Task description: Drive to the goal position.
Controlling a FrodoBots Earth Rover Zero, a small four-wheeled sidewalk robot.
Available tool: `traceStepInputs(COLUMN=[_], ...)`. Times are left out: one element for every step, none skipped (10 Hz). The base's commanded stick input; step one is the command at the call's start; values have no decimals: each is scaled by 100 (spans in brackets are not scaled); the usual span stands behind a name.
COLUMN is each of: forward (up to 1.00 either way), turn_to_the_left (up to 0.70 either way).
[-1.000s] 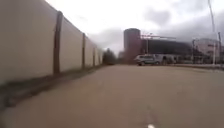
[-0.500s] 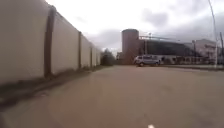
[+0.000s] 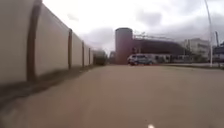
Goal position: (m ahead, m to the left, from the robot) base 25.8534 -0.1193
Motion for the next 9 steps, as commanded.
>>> traceStepInputs(forward=[100,100,100,100,100,100,100,100,100], turn_to_the_left=[0,0,0,0,0,0,0,0,0])
